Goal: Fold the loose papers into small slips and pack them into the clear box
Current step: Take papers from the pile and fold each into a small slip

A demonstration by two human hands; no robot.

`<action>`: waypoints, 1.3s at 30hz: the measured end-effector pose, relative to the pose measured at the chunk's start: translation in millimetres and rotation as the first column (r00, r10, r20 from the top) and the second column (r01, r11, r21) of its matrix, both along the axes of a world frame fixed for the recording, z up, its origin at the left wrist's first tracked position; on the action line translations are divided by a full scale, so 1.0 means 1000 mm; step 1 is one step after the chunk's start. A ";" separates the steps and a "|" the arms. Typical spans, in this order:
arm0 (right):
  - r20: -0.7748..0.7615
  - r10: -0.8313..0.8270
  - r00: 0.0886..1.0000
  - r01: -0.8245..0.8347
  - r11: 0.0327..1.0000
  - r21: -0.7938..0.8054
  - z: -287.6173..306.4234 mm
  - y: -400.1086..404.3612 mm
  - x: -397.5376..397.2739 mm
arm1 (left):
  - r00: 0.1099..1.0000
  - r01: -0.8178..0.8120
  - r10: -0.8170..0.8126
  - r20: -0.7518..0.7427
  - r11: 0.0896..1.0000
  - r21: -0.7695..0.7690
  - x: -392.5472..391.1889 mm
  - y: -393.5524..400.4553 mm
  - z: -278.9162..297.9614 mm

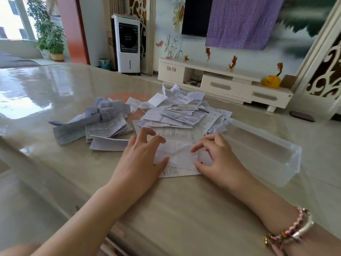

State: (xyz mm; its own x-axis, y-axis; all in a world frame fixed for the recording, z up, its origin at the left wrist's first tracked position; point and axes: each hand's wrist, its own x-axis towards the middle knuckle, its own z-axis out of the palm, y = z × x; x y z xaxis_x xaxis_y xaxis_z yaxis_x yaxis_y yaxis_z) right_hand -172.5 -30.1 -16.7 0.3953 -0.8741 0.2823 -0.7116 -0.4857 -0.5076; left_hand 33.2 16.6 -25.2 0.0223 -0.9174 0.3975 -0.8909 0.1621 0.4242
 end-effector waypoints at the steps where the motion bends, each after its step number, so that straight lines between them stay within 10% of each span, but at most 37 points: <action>1: -0.021 -0.001 1.000 0.000 0.999 -0.038 0.001 0.001 0.000 | 1.000 0.011 -0.011 0.023 1.000 0.000 0.001 0.000 0.001; 20: -0.201 0.218 0.955 -0.256 0.948 -0.188 0.008 0.014 0.003 | 0.979 0.135 -0.126 0.161 0.990 -0.043 0.003 0.010 0.000; 32: 0.096 0.088 0.991 -0.075 0.989 -0.129 0.009 0.014 0.001 | 0.996 0.071 -0.077 -0.052 0.992 -0.105 0.001 0.010 0.006; 39: -0.193 0.000 0.981 -0.020 0.995 -0.102 0.003 0.003 -0.001 | 0.999 0.006 -0.006 0.043 1.000 -0.005 0.002 0.005 0.001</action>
State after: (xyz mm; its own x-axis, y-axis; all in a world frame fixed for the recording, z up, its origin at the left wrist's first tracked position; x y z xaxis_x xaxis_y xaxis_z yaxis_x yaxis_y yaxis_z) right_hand -173.6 -26.6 -14.1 0.4594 -0.8401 0.2883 -0.7858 -0.5358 -0.3089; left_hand 35.0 21.1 -24.4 0.0000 -0.9155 0.4023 -0.9073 0.1691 0.3850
